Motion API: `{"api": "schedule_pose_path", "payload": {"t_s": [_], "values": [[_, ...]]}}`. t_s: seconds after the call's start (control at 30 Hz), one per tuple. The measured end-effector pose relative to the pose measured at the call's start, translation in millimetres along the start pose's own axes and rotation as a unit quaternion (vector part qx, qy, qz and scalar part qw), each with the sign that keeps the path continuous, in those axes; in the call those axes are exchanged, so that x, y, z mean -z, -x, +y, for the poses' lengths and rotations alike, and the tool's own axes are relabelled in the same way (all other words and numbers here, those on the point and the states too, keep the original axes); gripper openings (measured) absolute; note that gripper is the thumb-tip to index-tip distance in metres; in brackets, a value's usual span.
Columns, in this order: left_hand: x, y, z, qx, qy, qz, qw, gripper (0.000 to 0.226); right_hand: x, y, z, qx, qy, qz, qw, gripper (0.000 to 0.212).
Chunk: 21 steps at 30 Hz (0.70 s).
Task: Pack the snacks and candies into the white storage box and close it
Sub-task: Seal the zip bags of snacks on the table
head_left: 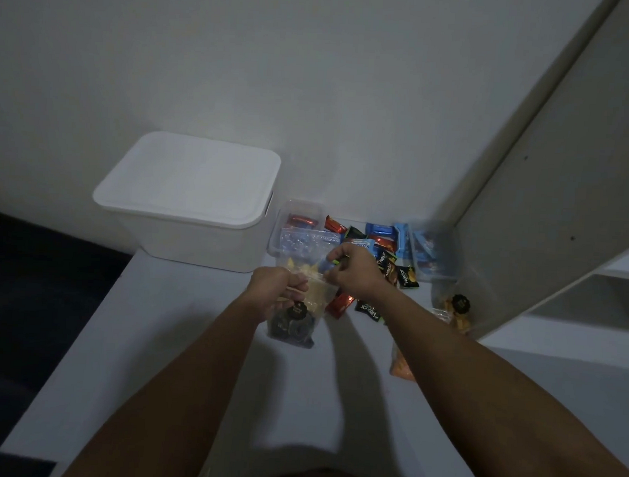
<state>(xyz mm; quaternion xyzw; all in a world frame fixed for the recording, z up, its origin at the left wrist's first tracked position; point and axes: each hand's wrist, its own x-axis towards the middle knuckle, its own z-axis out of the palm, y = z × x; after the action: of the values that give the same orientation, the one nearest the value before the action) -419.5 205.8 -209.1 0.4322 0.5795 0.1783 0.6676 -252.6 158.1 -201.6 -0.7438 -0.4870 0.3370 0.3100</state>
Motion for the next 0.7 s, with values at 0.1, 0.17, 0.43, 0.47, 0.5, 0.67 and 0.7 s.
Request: {"api": "schedule_pose_path", "payload": {"t_s": [0.1, 0.17, 0.43, 0.47, 0.5, 0.67, 0.7], "values": [[-0.3, -1.9, 0.5, 0.001, 0.008, 0.001, 1.000, 0.015, -1.6, -2.1, 0.6, -0.005, -0.013, 0.011, 1.000, 0.027], [-1.8, -2.9, 0.9, -0.008, 0.020, 0.000, 1.000, 0.016, -3.0, -3.6, 1.8, -0.011, -0.028, 0.027, 0.999, 0.024], [-13.1, -11.6, -9.4, -0.041, -0.035, 0.038, 0.998, 0.015, 19.2, -0.1, 24.7, -0.062, -0.032, 0.087, 0.994, 0.016], [-16.2, -12.2, -10.9, -0.056, -0.059, 0.041, 0.996, 0.010, 24.9, 3.8, 30.2, -0.077, -0.027, 0.095, 0.992, 0.014], [-19.4, -13.2, -12.4, -0.072, -0.085, 0.043, 0.993, 0.006, 30.2, 6.8, 39.3, -0.091, -0.022, 0.102, 0.990, 0.013], [-48.9, -10.5, -14.3, -0.135, -0.188, 0.037, 0.972, 0.010, 60.2, 36.4, 92.4, -0.191, 0.058, 0.141, 0.970, 0.022], [-56.6, -10.0, -14.5, -0.147, -0.201, 0.030, 0.968, 0.010, 65.8, 43.6, 102.4, -0.216, 0.085, 0.148, 0.961, 0.026]]}}
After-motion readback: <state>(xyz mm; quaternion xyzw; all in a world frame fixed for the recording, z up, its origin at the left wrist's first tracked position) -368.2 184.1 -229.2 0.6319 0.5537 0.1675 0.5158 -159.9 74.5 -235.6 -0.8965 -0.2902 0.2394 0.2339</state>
